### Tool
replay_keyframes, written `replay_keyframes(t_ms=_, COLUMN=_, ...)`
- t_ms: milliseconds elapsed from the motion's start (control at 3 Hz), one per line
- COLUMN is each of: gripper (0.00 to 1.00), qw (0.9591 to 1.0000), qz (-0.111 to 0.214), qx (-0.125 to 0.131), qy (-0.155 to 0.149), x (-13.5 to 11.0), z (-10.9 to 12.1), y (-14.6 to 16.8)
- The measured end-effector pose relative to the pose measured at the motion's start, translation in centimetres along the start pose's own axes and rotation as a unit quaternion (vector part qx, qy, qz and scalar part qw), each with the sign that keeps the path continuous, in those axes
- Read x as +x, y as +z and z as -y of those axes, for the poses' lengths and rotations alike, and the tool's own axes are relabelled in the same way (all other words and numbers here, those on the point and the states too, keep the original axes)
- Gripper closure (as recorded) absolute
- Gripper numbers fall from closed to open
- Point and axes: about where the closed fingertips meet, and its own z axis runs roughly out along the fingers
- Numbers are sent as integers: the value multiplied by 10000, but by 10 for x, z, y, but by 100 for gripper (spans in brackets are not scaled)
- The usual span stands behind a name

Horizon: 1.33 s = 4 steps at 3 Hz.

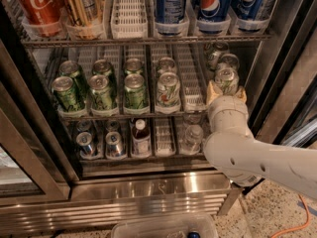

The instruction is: Pick 7up can from middle shelf of fridge

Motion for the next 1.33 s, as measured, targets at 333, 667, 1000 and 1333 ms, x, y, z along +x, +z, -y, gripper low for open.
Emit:
replay_keyframes(t_ms=333, gripper=62, qw=10000, qz=-21, qx=17, qy=-36, x=4, z=0, y=1)
replay_keyframes(t_ms=667, gripper=85, qw=10000, qz=-22, qx=-5, qy=-79, x=7, z=-1, y=2)
replay_keyframes(t_ms=1000, gripper=100, qw=9999, qz=-13, qx=-36, qy=-131, x=9, z=-2, y=1)
replay_keyframes(t_ms=1333, gripper=100, qw=9997, qz=17, qx=-143, qy=-216, x=8, z=-6, y=-1)
